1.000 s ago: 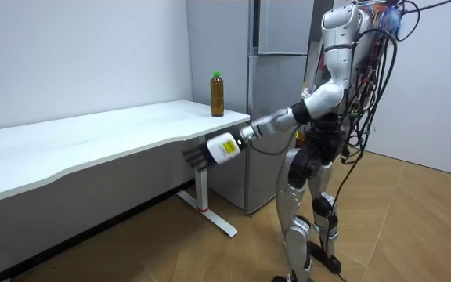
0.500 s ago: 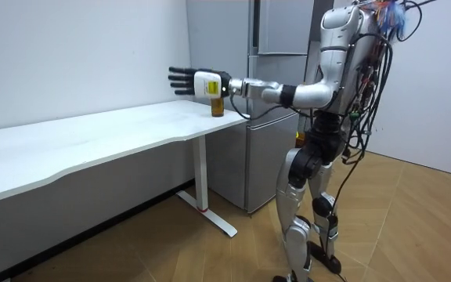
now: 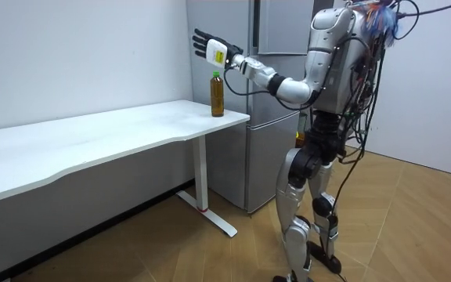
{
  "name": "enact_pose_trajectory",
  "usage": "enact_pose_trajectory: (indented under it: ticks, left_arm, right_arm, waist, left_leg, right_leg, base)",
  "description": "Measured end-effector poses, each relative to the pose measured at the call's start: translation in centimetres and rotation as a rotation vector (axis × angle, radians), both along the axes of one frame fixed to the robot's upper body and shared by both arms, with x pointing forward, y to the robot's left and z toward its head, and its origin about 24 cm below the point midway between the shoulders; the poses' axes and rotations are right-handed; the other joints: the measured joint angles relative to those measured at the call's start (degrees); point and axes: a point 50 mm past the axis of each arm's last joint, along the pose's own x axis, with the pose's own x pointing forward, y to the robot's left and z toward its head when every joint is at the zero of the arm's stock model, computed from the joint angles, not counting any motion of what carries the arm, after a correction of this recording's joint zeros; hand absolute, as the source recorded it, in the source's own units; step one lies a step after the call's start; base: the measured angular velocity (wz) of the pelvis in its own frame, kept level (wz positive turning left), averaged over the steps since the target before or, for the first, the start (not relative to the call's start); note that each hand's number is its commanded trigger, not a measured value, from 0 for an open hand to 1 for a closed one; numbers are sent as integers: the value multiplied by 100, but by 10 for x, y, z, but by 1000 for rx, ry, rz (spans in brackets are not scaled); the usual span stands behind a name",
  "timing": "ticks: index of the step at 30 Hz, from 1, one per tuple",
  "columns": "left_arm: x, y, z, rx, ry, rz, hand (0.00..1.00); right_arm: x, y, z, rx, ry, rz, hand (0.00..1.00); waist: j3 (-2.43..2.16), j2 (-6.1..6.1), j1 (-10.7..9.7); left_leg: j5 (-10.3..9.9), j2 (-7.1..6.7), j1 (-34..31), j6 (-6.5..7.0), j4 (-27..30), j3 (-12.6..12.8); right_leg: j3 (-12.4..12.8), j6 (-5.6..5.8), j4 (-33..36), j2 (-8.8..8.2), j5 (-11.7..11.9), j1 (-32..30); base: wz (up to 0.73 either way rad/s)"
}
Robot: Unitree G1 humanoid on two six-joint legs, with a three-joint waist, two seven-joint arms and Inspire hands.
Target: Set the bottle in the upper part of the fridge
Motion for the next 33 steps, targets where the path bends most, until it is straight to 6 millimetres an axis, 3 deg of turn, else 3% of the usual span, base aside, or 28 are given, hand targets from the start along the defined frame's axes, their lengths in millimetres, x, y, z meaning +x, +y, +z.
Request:
enact_pose_trajectory:
  ticks: [14, 25, 33]
  left_arm:
    - [8, -51, 35, 8, -146, -350, 0]
    - [11, -80, 37, 52, -136, -525, 0]
    - [13, -102, 48, 96, -182, -664, 0]
  right_arm:
    - [7, 2, -1, 7, 14, 11, 0]
    - [18, 2, -1, 10, 2, 31, 0]
    - [22, -1, 1, 4, -3, 64, 0]
  waist:
    - [-56, 52, -284]
    - [-18, 115, -611]
    - [-39, 175, -654]
  left_leg:
    - [1, -1, 2, -1, -27, 13]
    - [2, 4, 12, -2, 11, 14]
    - [1, 10, -101, -1, 75, 12]
  right_leg:
    - [95, -2, -17, 9, 2, -39]
    - [91, -2, -11, 10, 1, -16]
    - [101, -3, -5, 10, 2, -94]
  base:
    - [-2]
    - [0]
    - [0]
